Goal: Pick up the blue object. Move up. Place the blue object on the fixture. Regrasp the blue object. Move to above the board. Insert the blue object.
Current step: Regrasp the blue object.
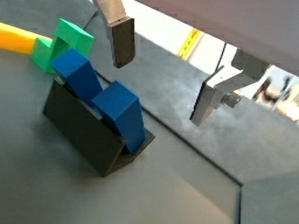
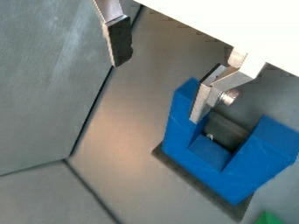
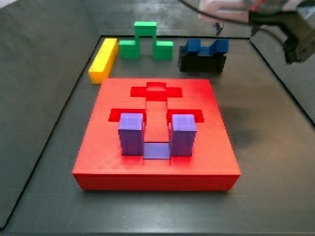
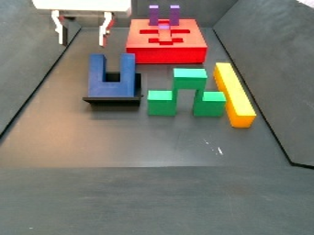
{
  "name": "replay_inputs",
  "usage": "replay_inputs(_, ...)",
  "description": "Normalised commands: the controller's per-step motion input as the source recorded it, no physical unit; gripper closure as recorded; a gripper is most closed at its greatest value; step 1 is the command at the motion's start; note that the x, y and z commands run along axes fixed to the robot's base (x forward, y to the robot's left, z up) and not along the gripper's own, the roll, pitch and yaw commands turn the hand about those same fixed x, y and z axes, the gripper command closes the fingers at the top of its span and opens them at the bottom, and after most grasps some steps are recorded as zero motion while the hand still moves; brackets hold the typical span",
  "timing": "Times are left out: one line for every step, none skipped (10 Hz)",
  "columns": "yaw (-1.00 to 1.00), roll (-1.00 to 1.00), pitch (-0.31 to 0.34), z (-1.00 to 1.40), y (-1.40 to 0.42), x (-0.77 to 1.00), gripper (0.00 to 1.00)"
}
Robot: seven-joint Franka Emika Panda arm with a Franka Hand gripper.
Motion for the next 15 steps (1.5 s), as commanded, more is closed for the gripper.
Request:
replay_inputs(0.13,0.67,0.009,-0.26,-0.05,-0.09,0.00)
replay_inputs(0.14,0.41,0.000,-0.09,-0.02,-0.18,0.00)
replay_inputs(0.18,0.25,0.000,-0.01,0.00,0.00,0.00)
replay_inputs(0.13,0.23,0.000,-0.07,0.00,-0.03,0.00)
replay_inputs(0.06,0.11,0.000,-0.11,0.00,-0.16,0.00)
replay_inputs(0.08,0.07,-0.037,-0.16,0.00,-0.15,0.00)
replay_inputs(0.07,0.13,-0.029,-0.24,0.00,-0.15,0.00)
replay_inputs(0.08,0.17,-0.034,-0.27,0.00,-0.13,0.00)
replay_inputs(0.10,0.22,-0.040,-0.33,0.00,-0.09,0.00)
replay_inputs(0.13,0.19,-0.040,-0.29,0.00,0.00,0.00)
replay_inputs(0.14,0.17,-0.009,-0.16,0.00,0.16,0.00)
replay_inputs(0.08,0.17,0.089,-0.07,0.00,0.47,0.00)
replay_inputs(0.03,0.16,0.106,-0.10,0.00,0.34,0.00)
replay_inputs(0.01,0.17,0.054,-0.17,0.00,0.22,0.00)
replay_inputs(0.02,0.20,0.031,-0.21,0.00,0.25,0.00)
